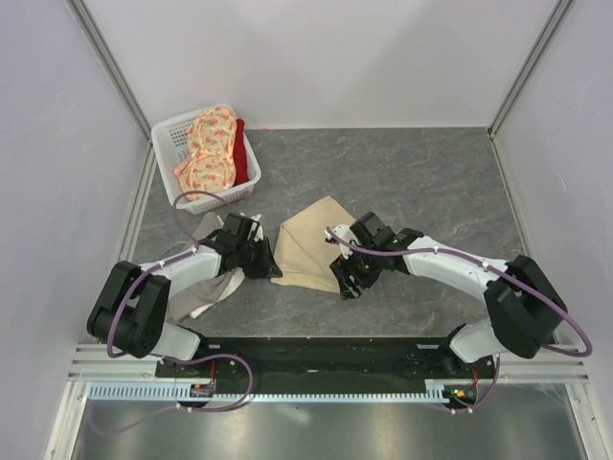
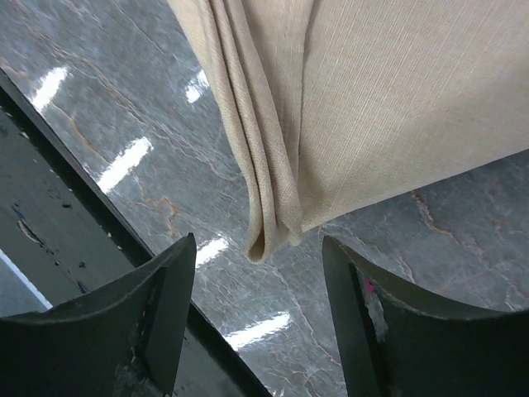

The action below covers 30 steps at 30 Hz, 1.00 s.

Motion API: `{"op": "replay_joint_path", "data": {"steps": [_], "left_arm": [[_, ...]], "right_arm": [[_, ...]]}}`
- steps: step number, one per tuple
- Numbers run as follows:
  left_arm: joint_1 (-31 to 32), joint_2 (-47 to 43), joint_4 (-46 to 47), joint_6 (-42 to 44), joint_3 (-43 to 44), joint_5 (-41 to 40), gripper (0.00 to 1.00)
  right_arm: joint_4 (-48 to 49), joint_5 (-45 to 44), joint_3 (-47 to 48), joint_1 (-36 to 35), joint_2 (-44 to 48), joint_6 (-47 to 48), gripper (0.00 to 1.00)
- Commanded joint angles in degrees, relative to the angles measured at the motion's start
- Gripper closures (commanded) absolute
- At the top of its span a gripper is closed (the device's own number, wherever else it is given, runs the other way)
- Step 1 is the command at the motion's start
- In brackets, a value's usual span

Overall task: Fold the napkin, place the utensils inside, and roll it up
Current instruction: Roll the napkin with the utensil

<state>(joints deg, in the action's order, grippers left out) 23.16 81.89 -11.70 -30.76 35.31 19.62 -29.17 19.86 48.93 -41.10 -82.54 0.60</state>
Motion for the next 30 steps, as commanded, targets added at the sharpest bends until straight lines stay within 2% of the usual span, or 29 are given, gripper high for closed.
{"op": "replay_joint_path", "data": {"steps": [1,4,7,12,13,16,20,21,24,30], "left_arm": [[-0.1,0.9,-4.0,3.3,0.8,-1.4,0.98],[-0.2,1.2,-4.1,3.7,1.1,-1.2,0.98],[-0.2,1.1,-4.2,3.8,1.1,-0.9,0.98],[-0.2,1.4,-4.1,3.9,1.2,-0.7,0.98],[-0.2,1.4,-4.1,3.9,1.2,-0.5,0.98],[-0.3,1.6,-4.4,4.0,1.2,-0.4,0.98],[-0.2,1.5,-4.5,4.0,1.3,0.2,0.98],[-0.3,1.6,-4.6,4.0,1.3,0.2,0.98],[-0.3,1.8,-4.8,4.1,1.4,0.3,0.98],[-0.3,2.8,-5.5,4.2,1.5,0.2,0.98]], "right_arm": [[0.1,0.9,2.9,-0.2,-3.7,-0.6,0.31],[-0.5,0.4,3.6,-0.2,-5.1,-0.6,0.36],[-1.1,0.5,4.6,-0.2,-6.3,0.6,0.51],[-1.4,3.3,6.1,0.2,-9.5,4.3,0.65],[-1.6,4.0,6.4,0.6,-9.9,4.7,0.71],[-4.4,7.6,8.8,2.0,-12.3,6.2,0.83],[-9.0,17.7,12.8,5.5,-14.7,7.8,0.94],[-10.1,21.9,14.5,6.2,-16.3,8.4,0.96],[-12.5,25.7,16.8,8.1,-19.4,8.3,0.99],[-13.0,26.5,18.0,13.2,-25.8,6.9,0.99]]}}
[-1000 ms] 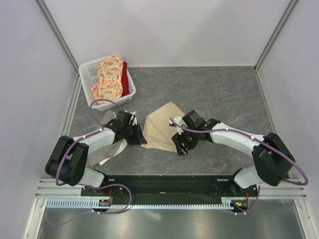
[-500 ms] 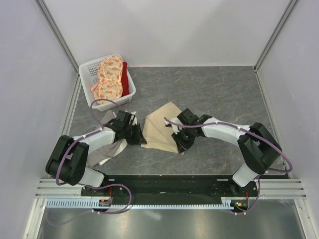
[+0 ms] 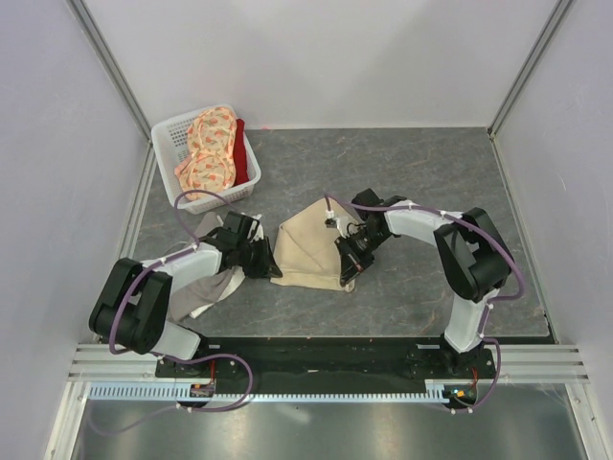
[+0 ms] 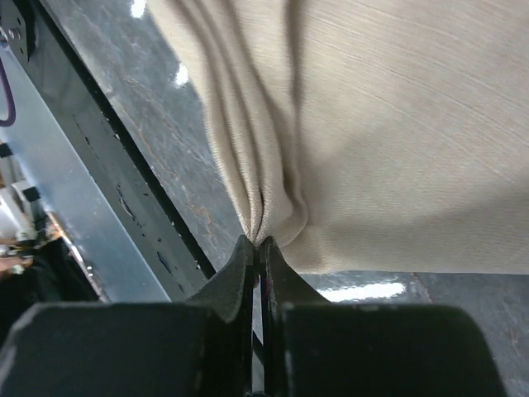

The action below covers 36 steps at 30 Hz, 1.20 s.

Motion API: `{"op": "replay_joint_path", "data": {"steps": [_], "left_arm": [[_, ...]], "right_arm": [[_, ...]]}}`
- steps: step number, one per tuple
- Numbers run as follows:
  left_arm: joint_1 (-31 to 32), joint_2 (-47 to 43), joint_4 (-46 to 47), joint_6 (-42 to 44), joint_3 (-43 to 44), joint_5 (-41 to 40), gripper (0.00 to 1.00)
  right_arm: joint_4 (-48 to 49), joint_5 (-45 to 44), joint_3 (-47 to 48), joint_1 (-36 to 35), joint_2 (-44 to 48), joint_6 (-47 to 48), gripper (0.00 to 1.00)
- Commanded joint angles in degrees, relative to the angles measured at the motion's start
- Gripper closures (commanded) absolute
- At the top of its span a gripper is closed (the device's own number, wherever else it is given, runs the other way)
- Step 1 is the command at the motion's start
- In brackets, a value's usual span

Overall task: Fold the napkin, place the utensils inside, and roll it up
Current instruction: Roll the napkin with the utensil

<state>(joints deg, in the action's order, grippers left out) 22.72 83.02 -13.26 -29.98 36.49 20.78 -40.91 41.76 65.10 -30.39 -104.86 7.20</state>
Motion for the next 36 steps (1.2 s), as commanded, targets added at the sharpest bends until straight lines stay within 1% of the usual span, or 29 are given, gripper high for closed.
{"op": "replay_joint_path", "data": {"steps": [1,5,8,11,12,13,15,16,17,20,23,27,30,32,36], "left_arm": [[0.1,1.7,-4.0,3.4,0.3,-0.8,0.98],[0.0,2.0,-4.2,3.5,0.4,-1.4,0.98],[0.1,1.8,-4.4,3.4,0.3,-1.7,0.98],[0.1,2.0,-4.5,3.5,0.4,-1.4,0.98],[0.1,2.1,-4.5,3.5,0.6,-1.1,0.98],[0.1,2.1,-4.3,3.6,0.6,-0.8,0.98],[0.0,2.3,-4.2,3.5,0.7,-0.6,0.98],[0.1,2.4,-4.3,3.4,0.6,-0.6,0.98],[0.1,2.3,-4.2,3.4,0.7,-0.6,0.98],[0.0,2.3,-4.2,3.4,0.9,-0.4,0.98],[0.1,2.2,-4.3,3.4,0.9,-0.4,0.98],[0.0,2.7,-4.2,3.5,0.8,-0.2,0.98],[0.1,2.5,-4.2,3.4,0.8,-0.3,0.98],[0.0,2.5,-4.1,3.5,0.8,-0.4,0.98],[0.0,2.8,-4.2,3.5,0.8,-0.5,0.98]], "right_arm": [[-1.3,4.2,2.0,3.7,-4.0,0.3,0.99],[-1.5,1.6,2.7,6.0,-5.4,0.7,0.98],[-1.5,-0.3,2.9,6.6,-4.8,0.9,0.94],[-0.9,-0.9,3.2,6.7,-2.6,0.6,0.78],[-0.7,-0.7,3.2,6.7,-1.7,0.6,0.69],[-0.5,-0.8,3.1,6.7,-0.6,0.2,0.63],[0.5,-2.5,2.7,6.6,3.5,-0.6,0.54],[0.7,-3.6,2.4,6.5,5.1,-1.8,0.52],[1.3,-4.7,1.6,6.4,8.6,-2.5,0.51],[2.4,-5.8,0.2,5.3,13.7,-4.8,0.48],[2.3,-4.0,-1.4,2.5,15.6,-6.4,0.48],[2.1,-2.4,-3.5,-2.9,13.3,-7.2,0.49],[2.2,-1.2,-4.5,-4.8,11.3,-7.2,0.5],[2.1,-0.9,-4.8,-5.2,9.9,-7.2,0.5],[1.4,-3.2,-4.2,-5.0,7.8,-7.2,0.5]]}}
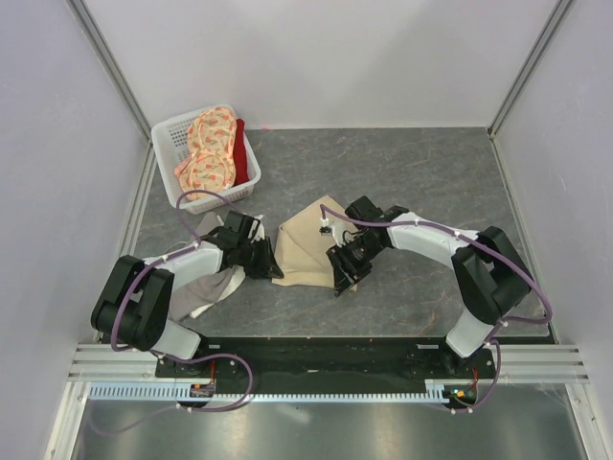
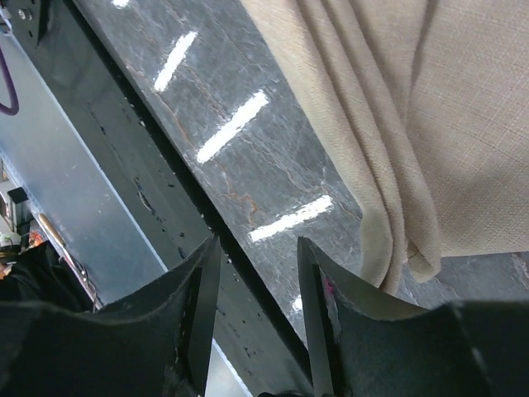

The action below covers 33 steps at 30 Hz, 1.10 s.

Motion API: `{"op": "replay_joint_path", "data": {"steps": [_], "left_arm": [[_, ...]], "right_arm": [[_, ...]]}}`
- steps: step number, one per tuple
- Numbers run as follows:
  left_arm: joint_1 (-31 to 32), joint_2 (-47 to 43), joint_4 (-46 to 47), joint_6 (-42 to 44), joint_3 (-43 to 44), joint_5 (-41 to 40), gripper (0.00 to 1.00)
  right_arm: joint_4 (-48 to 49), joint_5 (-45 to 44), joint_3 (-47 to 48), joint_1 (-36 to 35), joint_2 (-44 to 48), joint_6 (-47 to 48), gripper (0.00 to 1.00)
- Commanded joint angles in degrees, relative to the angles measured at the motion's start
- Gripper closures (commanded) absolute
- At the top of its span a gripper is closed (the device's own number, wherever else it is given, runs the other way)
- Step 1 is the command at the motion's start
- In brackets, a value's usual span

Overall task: Fold the napkin, place the utensils inside, and roll it up
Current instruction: Roll the napkin with the utensil

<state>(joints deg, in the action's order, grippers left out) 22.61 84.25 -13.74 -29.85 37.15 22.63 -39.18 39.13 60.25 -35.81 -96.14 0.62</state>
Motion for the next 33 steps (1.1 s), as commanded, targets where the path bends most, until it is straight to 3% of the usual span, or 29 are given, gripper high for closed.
{"op": "replay_joint_path", "data": {"steps": [1,19,25,28,29,33], "left_arm": [[0.2,1.6,-3.8,3.4,0.1,-2.2,0.98],[0.2,1.8,-3.8,3.4,-0.1,-2.2,0.98],[0.2,1.9,-3.7,3.4,-0.1,-1.4,0.98],[0.2,2.4,-3.8,3.2,0.3,0.0,0.98],[0.1,2.5,-3.8,3.2,0.4,1.0,0.98],[0.1,4.3,-4.8,3.4,1.4,3.1,0.98]], "right_arm": [[-0.3,-1.0,1.0,0.4,-1.7,-0.6,0.5],[4.0,-1.3,-1.3,7.0,-8.5,1.6,0.52],[3.2,0.8,1.4,6.4,-1.9,2.9,0.51],[3.8,-4.8,4.2,2.9,3.7,4.2,0.49],[4.5,-12.4,4.5,-1.3,5.0,4.8,0.48],[15.0,-29.5,0.2,-11.6,9.6,6.4,0.44]]}}
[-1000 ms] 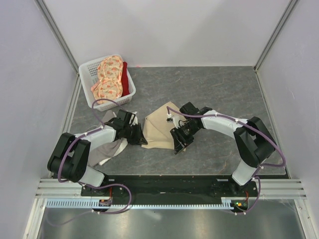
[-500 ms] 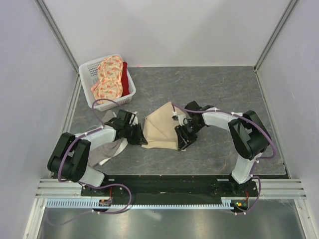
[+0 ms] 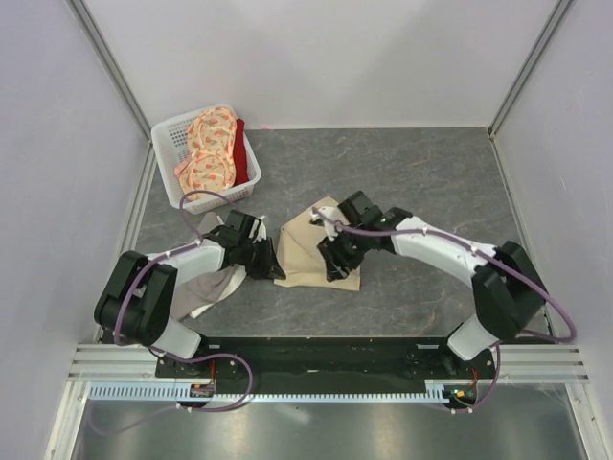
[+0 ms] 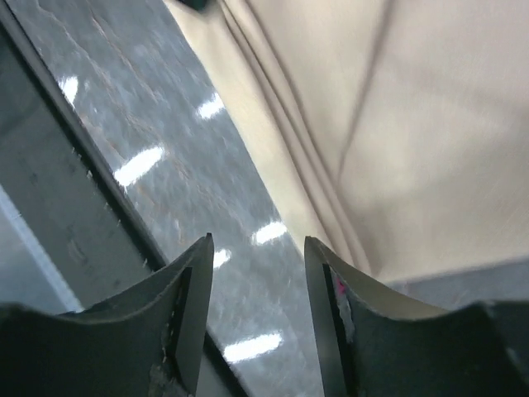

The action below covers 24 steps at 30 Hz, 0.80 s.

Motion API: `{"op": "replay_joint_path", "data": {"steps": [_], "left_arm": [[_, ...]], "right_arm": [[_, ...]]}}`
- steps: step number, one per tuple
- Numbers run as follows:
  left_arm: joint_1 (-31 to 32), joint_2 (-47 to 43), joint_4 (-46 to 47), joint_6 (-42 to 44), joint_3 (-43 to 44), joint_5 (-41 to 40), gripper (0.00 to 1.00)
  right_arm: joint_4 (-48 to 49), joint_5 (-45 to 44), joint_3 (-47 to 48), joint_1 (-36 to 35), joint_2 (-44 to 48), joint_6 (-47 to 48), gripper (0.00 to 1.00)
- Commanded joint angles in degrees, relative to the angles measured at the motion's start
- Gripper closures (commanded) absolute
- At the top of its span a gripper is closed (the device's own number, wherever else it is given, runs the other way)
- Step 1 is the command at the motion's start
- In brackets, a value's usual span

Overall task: Fold the napkin, place the utensils inside, and roll it up
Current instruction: Roll the napkin with the utensil

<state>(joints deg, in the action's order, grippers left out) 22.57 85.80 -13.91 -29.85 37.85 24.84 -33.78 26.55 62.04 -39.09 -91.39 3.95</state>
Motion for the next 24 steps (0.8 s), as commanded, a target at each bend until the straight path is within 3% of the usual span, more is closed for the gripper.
{"op": "replay_joint_path", "data": {"steps": [1,4,10,24], "left_arm": [[-0.1,3.1,-5.1,3.3,0.9,1.5,0.98],[-0.3,3.4,-5.9,3.8,1.5,2.3,0.98],[-0.9,4.5,-7.6,5.2,3.1,3.1,0.98],[-0.9,6.0,-8.2,6.4,4.2,3.9,0.98]], "right_arm": [[15.3,-19.1,-3.1,-9.9,5.3,4.1,0.43],[24.2,-28.4,-7.9,-17.4,5.1,7.2,0.42],[29.1,-37.1,-8.7,-25.8,-0.4,12.0,0.42],[29.9,-43.1,-9.1,-27.4,-8.1,16.6,0.41]]}}
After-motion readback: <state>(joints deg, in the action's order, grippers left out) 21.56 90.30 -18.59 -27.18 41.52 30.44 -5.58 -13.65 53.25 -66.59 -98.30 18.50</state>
